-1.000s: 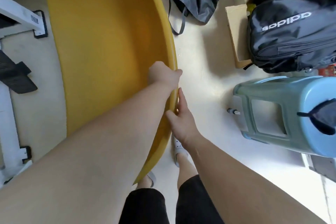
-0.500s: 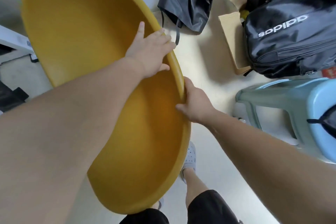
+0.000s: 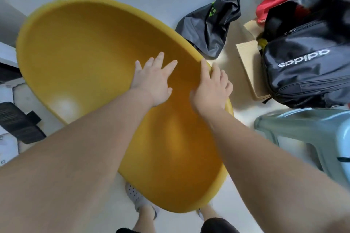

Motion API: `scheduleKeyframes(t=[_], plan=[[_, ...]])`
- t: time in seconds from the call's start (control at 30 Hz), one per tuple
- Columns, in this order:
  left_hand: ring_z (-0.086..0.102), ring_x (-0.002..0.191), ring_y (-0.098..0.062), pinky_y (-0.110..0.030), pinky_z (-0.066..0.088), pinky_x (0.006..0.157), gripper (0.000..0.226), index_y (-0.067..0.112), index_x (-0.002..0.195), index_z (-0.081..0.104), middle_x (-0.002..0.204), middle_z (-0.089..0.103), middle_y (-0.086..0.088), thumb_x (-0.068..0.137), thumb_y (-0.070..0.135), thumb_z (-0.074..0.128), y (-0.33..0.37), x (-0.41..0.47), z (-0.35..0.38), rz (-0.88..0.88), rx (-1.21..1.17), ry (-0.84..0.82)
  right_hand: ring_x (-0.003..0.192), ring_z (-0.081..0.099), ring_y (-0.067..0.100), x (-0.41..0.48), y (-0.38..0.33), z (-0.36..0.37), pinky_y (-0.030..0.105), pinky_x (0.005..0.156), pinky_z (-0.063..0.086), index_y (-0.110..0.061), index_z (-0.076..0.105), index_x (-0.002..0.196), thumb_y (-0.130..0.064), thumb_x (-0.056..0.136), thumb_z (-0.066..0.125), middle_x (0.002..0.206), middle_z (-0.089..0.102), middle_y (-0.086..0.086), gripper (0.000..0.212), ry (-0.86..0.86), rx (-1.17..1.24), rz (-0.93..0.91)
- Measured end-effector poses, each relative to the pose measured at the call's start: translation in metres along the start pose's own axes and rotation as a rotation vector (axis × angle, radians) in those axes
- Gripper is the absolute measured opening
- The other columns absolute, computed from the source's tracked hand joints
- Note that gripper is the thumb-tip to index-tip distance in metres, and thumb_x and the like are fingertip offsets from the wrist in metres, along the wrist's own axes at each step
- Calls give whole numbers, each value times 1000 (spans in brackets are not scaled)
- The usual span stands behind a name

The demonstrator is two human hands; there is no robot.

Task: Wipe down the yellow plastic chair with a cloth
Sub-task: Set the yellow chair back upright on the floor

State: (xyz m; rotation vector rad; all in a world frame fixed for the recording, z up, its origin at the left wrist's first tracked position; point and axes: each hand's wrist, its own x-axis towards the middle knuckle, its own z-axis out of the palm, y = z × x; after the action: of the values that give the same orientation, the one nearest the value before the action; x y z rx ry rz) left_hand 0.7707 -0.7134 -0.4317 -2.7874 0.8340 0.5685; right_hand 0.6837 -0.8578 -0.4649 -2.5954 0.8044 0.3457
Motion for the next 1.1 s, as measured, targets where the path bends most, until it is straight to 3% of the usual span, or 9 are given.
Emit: scheduleKeyframes(t=[0.1, 0.2, 0.3, 0.4, 0.53, 0.67, 0.83, 0.97, 1.1], plan=[[12, 154, -37, -63, 16, 121, 88, 39, 160, 3, 169, -6, -10, 94, 51, 61, -9, 16, -4, 16, 28, 38, 155, 7, 38, -23, -6, 18, 59, 122, 5, -29, -1, 161, -36, 91, 67, 170, 6, 11, 97, 85, 19, 204], [6, 155, -37, -63, 14, 121, 90, 38, 160, 2, 169, -10, -10, 94, 47, 63, -19, 47, -8, 63, 65, 104, 145, 27, 37, -9, -23, 20, 60, 120, 11, -28, 13, 160, -47, 95, 60, 159, 29, 13, 84, 169, 70, 385], [-1, 156, -35, -65, 8, 121, 88, 36, 160, -1, 169, -9, -9, 96, 45, 59, -31, 85, -10, 161, 136, 178, 131, 39, 36, 3, -32, 28, 58, 115, 19, -33, 30, 154, -54, 97, 54, 143, 43, 12, 66, 298, 61, 422], [2, 156, -33, -66, 6, 121, 73, 35, 160, 5, 169, 7, -9, 102, 50, 46, -50, 112, -10, 270, 125, 207, 130, 38, 36, 6, -30, 37, 58, 112, 20, -33, 33, 154, -57, 96, 53, 142, 43, 13, 66, 361, 10, 382], [36, 139, -34, -67, 11, 120, 50, 28, 146, 38, 143, 45, -12, 103, 52, 40, -68, 140, -24, 295, 123, 271, 129, 39, 33, 35, -37, 35, 54, 111, 18, -33, 38, 152, -52, 96, 57, 139, 45, 10, 61, 384, 12, 300], [44, 126, -36, -65, 26, 115, 48, 23, 133, 50, 129, 53, -13, 102, 58, 39, -111, 161, -35, 200, 101, 233, 126, 39, 30, 72, -65, 32, 49, 110, 13, -36, 42, 147, -42, 101, 52, 133, 47, 5, 47, 400, 3, 167], [44, 116, -34, -57, 41, 95, 46, 26, 126, 52, 121, 53, -9, 100, 61, 39, -190, 147, -13, 6, -58, 256, 121, 42, 31, 118, -117, 33, 53, 111, 18, -37, 49, 140, -34, 106, 41, 126, 52, 4, 35, 374, -35, -50], [45, 115, -35, -55, 38, 103, 45, 26, 133, 51, 121, 53, -10, 100, 55, 44, -250, 123, 14, -147, -128, 378, 120, 44, 33, 150, -177, 38, 52, 110, 20, -37, 52, 140, -39, 106, 41, 125, 54, 4, 35, 301, -57, -204], [28, 144, -37, -66, 11, 119, 63, 28, 153, 29, 152, 39, -12, 99, 51, 50, -312, 103, 42, -361, -190, 347, 145, 29, 35, 159, -241, 52, 60, 122, 1, -34, 40, 151, -56, 101, 45, 146, 45, 9, 55, 240, -104, -172]])
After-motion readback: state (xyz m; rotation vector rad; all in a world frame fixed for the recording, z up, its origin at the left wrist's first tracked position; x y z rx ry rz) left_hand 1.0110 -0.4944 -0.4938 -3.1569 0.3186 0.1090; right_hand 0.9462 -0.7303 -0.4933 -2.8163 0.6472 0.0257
